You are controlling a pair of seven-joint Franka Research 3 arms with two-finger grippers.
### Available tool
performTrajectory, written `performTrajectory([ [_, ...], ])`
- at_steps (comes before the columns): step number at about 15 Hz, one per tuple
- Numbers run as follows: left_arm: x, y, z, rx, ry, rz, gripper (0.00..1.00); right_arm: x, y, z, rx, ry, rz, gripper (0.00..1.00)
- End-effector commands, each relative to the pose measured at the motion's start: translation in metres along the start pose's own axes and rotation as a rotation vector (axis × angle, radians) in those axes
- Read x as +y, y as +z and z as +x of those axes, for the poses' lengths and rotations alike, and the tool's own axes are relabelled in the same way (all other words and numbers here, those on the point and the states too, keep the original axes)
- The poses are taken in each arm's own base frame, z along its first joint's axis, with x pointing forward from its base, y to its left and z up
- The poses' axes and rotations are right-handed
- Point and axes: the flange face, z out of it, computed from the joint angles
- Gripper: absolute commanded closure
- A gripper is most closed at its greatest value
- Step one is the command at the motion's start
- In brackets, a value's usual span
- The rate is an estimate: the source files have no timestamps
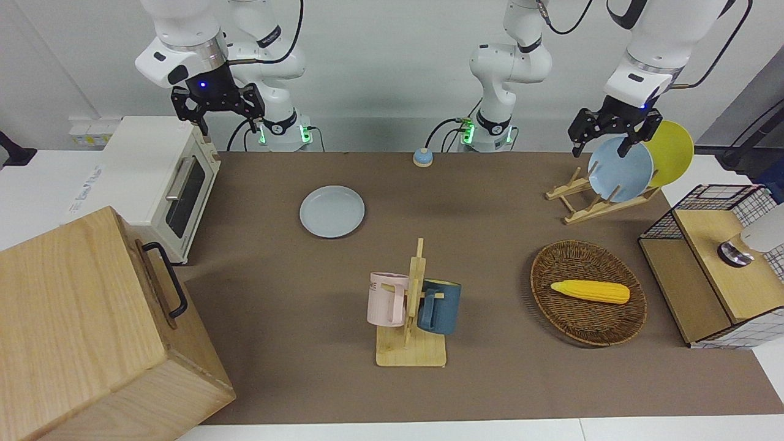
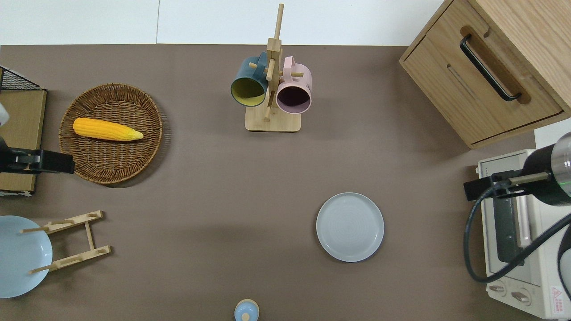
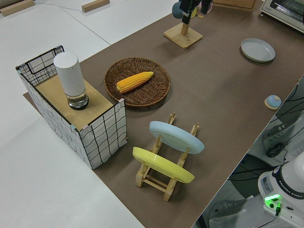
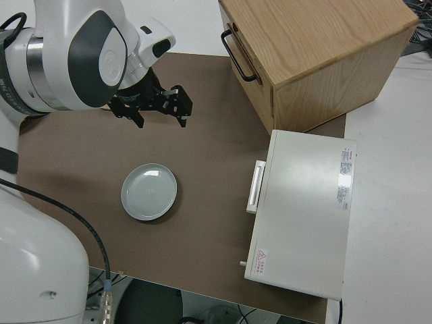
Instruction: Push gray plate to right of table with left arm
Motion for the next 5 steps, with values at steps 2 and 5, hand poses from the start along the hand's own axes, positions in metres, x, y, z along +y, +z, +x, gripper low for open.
performTrajectory([
  [2,-0.0021,-0.0061,0.0003,-0.025,0.001,0.020,0.01,0.0028,-0.0033,-0.0048,-0.005,-0.001,-0.010,0.005],
  [5,-0.0021,-0.0061,0.0003,-0.025,0.001,0.020,0.01,0.0028,-0.0033,-0.0048,-0.005,-0.001,-0.010,0.005],
])
